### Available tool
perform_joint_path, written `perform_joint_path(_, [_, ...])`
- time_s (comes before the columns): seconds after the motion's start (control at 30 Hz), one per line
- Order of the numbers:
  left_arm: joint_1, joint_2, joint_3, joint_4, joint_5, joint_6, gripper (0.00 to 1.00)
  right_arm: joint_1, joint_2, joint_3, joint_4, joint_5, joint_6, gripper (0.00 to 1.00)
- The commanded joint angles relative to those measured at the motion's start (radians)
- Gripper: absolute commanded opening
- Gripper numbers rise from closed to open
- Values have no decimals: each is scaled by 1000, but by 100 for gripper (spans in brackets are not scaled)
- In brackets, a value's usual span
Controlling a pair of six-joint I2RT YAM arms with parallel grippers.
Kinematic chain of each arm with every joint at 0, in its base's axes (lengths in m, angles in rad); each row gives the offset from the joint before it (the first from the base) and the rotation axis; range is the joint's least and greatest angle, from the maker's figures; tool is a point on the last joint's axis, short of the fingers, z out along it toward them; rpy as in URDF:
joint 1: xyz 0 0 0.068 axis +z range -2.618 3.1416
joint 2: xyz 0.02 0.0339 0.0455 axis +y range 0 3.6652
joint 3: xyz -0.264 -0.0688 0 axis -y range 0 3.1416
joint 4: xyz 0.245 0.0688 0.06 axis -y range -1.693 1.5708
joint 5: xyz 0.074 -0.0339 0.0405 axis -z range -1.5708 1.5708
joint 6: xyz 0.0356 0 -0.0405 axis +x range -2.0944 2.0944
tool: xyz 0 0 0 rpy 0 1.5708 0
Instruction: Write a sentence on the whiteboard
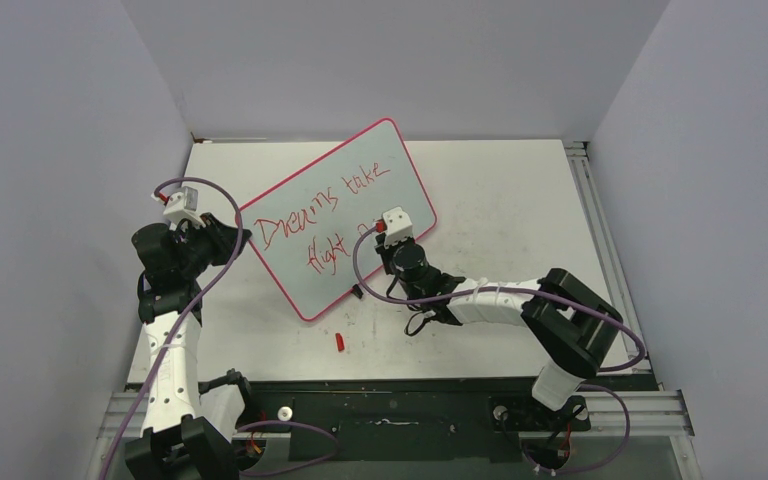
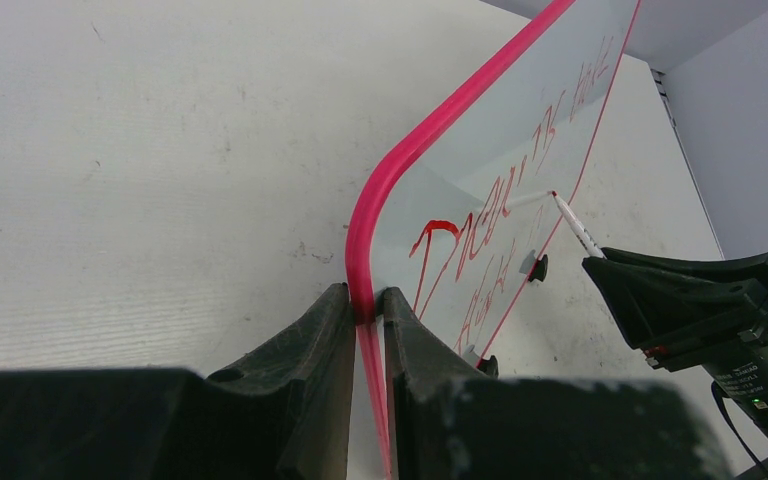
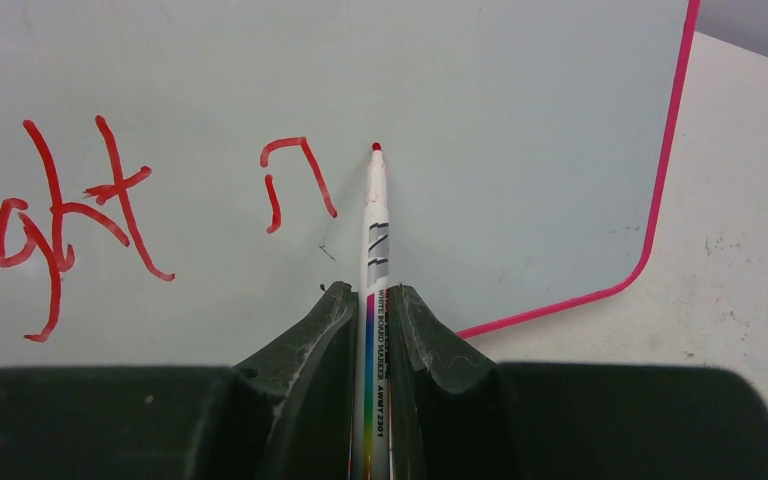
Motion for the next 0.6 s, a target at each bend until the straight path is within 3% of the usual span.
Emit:
perform_joint_path(0.0, [-19,2,13,-9,27,8,13,-7,13,44,41,-18,-6,5])
perform_joint_path(0.57, [-19,3,13,-7,28,6,13,28,6,-8,63,-34,-16,5])
